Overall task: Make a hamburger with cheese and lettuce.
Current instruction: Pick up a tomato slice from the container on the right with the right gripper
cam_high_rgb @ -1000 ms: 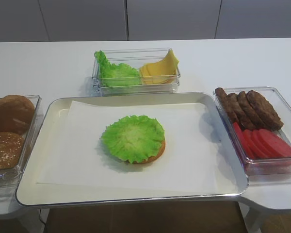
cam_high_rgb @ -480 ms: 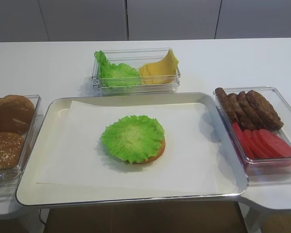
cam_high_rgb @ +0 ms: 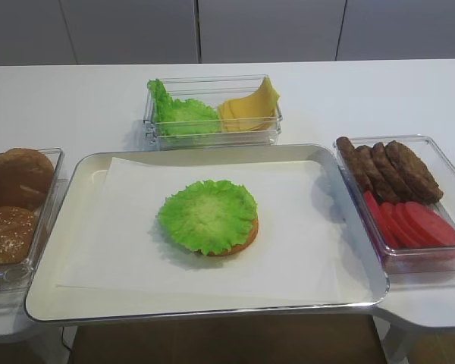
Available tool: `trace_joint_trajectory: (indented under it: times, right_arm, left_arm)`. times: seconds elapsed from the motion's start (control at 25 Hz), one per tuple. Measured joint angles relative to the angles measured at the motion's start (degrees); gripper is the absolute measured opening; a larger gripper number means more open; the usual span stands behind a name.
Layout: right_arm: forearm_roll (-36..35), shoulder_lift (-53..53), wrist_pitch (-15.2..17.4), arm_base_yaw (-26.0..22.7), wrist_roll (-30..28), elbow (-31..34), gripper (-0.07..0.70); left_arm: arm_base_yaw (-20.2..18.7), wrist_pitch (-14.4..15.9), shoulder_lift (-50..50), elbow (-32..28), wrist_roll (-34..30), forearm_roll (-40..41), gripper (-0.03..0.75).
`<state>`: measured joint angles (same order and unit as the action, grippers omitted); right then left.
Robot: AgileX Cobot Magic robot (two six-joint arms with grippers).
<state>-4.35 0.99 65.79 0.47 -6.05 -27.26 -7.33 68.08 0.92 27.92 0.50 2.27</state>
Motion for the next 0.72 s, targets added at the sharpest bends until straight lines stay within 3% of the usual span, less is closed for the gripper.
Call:
trace_joint_trajectory:
  times: [0.72]
  right_arm:
    - [-0.83, 0.0, 0.0, 0.0, 0.0, 0.0, 0.37]
  left_arm:
    - [0.0, 0.24, -0.67, 0.0, -0.5, 0.0, 0.352]
